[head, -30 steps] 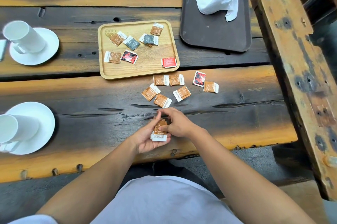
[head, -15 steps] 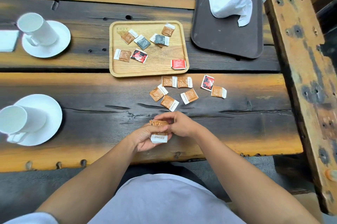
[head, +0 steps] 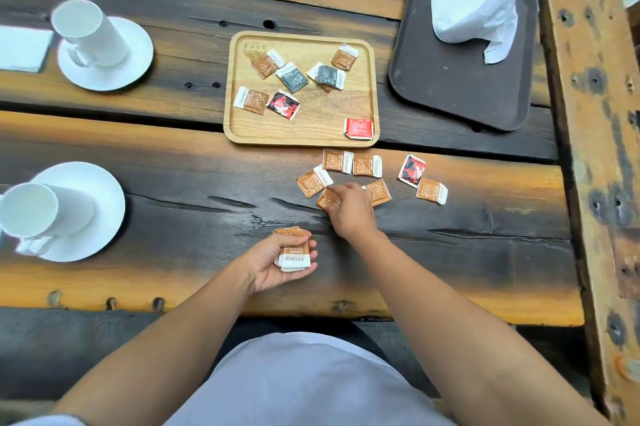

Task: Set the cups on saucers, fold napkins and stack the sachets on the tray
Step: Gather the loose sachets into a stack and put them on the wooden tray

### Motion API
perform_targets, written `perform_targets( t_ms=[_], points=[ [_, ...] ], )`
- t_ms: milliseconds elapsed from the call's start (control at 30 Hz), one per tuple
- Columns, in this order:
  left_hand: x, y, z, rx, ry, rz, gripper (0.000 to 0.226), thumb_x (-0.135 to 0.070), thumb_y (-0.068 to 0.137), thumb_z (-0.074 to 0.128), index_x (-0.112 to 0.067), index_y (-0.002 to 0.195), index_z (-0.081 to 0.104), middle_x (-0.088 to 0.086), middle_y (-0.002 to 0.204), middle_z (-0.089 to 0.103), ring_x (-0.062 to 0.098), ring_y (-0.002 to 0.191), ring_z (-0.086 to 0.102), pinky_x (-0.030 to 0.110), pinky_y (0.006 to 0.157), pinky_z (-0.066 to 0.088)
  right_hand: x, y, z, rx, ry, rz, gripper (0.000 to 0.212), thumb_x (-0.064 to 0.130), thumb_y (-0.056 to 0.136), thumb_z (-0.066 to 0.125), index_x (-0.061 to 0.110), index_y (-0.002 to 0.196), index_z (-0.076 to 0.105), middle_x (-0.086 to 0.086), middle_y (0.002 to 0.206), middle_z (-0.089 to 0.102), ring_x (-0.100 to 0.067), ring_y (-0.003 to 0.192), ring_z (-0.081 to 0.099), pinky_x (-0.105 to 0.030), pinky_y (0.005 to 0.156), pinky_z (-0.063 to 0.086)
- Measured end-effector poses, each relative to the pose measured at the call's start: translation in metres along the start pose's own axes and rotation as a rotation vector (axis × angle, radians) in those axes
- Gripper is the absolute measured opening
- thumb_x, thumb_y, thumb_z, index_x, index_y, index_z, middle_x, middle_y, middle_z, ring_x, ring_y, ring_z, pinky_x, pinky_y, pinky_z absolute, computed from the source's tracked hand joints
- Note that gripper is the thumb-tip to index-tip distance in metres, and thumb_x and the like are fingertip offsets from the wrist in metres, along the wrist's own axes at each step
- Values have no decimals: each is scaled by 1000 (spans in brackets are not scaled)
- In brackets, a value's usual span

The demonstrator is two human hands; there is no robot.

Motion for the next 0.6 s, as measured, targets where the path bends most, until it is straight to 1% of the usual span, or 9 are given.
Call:
perform_targets(
  t_ms=[100,167,200,267,333,400,467,533,600],
  points=[
    [0,0,-9,-24,17,-3,18,-5,76,70,-9,93,68,10,85,70,22,70,69,37,61,60,2,-4,7,-60,-150,-3,32,16,92,59,20,123,60,-5,128,51,-29,118,41,-40,95,41],
    [-1,0,-12,-25,22,-2,20,-5,74,72,-9,93,68,10,85,70,21,70,68,36,60,60,2,-7,10,-103,-202,14,27,9,90,57,16,117,57,-9,124,52,-30,115,43,-40,91,43],
    [-1,0,-13,-24,21,1,20,-5,73,73,-9,92,69,10,85,70,21,70,68,36,59,59,1,-8,11,-100,-189,35,26,9,90,57,14,115,55,-11,121,54,-31,114,46,-41,89,44],
    [-3,-1,-13,-16,15,9,19,-6,73,74,-9,91,69,9,84,70,20,69,67,36,60,59,-3,-10,14,-49,-84,102,21,10,89,56,13,109,52,-13,114,59,-35,109,53,-40,82,45],
    [-4,-2,-11,-9,1,18,18,-6,73,74,-9,90,69,9,85,69,20,69,66,36,62,59,-10,-11,16,3,16,163,15,13,88,58,15,103,55,-13,111,60,-35,107,56,-37,80,46],
    [-5,-3,-10,-9,-3,26,19,-6,73,74,-9,91,69,10,85,69,21,70,67,36,64,60,-18,-13,15,6,21,172,19,17,87,62,17,105,55,-11,117,52,-34,113,50,-38,87,45],
    [-5,-4,-8,-7,11,30,20,-5,73,74,-10,92,69,10,85,69,21,71,67,37,66,60,-25,-16,14,-8,-19,170,31,22,85,69,20,111,52,-8,119,43,-32,116,44,-41,91,44],
    [-4,-6,-6,0,16,35,20,-4,73,73,-10,92,69,9,85,69,21,71,67,37,67,59,-28,-17,13,-20,-15,173,37,25,82,73,22,111,51,-7,119,45,-32,115,45,-42,90,45],
    [-4,-7,-5,2,11,42,20,-4,73,72,-10,92,69,9,85,69,21,72,67,37,68,59,-30,-17,14,-20,21,205,42,25,78,77,21,110,50,-8,116,53,-33,112,52,-41,84,46]
  ],
)
Point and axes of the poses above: each hand's wrist, its own y-axis towards the middle knuckle, its own z-axis out of the palm, x = y × z, the point moved 6 cm from there along y, towards the middle knuckle
